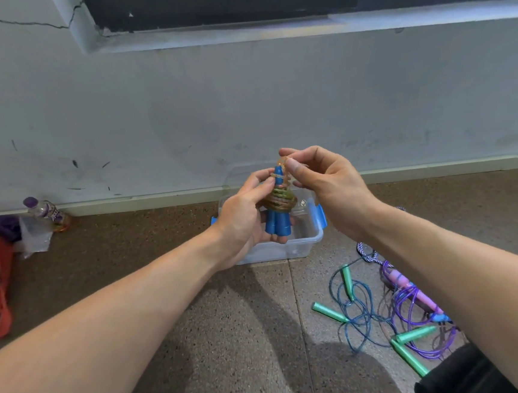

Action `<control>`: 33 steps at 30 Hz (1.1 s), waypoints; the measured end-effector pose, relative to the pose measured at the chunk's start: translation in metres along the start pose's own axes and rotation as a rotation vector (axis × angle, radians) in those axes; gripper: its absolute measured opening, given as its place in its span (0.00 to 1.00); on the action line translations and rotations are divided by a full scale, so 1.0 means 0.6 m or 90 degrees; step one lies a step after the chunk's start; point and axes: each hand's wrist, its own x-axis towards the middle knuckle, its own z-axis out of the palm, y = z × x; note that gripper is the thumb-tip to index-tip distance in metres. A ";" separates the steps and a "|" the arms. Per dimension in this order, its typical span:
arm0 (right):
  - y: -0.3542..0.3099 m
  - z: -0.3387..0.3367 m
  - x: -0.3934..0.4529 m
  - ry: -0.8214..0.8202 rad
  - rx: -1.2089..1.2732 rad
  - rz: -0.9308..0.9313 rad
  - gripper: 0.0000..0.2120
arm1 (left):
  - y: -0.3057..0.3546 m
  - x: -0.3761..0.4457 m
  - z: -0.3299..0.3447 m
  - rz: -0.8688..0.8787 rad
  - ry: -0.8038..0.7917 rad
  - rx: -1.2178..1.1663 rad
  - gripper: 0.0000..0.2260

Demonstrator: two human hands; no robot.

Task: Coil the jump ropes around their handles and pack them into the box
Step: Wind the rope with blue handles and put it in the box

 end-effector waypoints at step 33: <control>-0.013 -0.024 0.004 -0.067 -0.090 -0.013 0.07 | 0.006 -0.013 -0.013 0.140 0.040 0.213 0.14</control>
